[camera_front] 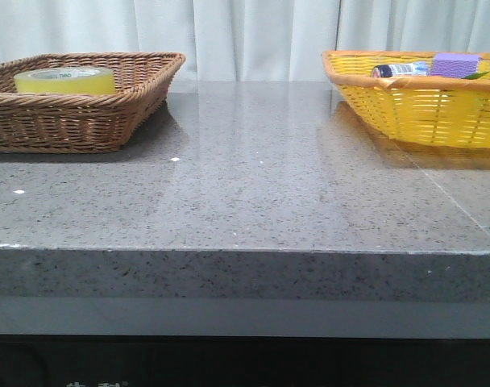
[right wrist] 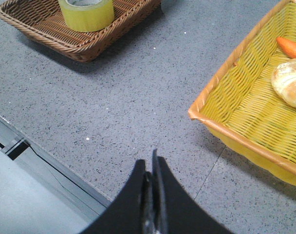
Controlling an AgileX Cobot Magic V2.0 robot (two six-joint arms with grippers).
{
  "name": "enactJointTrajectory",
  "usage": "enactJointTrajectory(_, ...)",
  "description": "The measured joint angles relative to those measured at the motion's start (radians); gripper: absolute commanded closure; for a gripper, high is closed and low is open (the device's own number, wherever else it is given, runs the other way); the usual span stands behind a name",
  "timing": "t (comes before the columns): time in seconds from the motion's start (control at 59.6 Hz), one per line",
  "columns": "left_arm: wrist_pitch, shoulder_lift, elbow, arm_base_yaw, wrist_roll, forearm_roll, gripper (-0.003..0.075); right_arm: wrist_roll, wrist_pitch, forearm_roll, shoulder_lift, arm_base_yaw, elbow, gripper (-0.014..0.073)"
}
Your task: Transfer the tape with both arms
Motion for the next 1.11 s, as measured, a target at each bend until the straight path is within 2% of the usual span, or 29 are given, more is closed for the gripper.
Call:
enactJointTrajectory(0.688, 0.0, 0.0, 0.0, 0.0, 0.0, 0.0, 0.074, 0.0, -0.017, 0.0, -0.016, -0.004, 0.031, 0.0663)
enactJointTrajectory(0.771, 0.0, 0.0, 0.0, 0.0, 0.0, 0.0, 0.074, 0.0, -0.08, 0.0, -0.061, -0.05, 0.1, 0.0663)
enactJointTrajectory(0.855, 0.0, 0.0, 0.0, 0.0, 0.0, 0.0, 0.074, 0.0, -0.222, -0.001, -0.14, -0.129, 0.215, 0.0663)
enactJointTrajectory(1.006, -0.001, 0.0, 0.0, 0.0, 0.0, 0.0, 0.074, 0.0, -0.458, -0.002, -0.35, -0.251, 0.466, 0.0663)
enactJointTrajectory(1.107, -0.001, 0.0, 0.0, 0.0, 0.0, 0.0, 0.074, 0.0, -0.543, -0.002, -0.483, -0.302, 0.607, 0.0663)
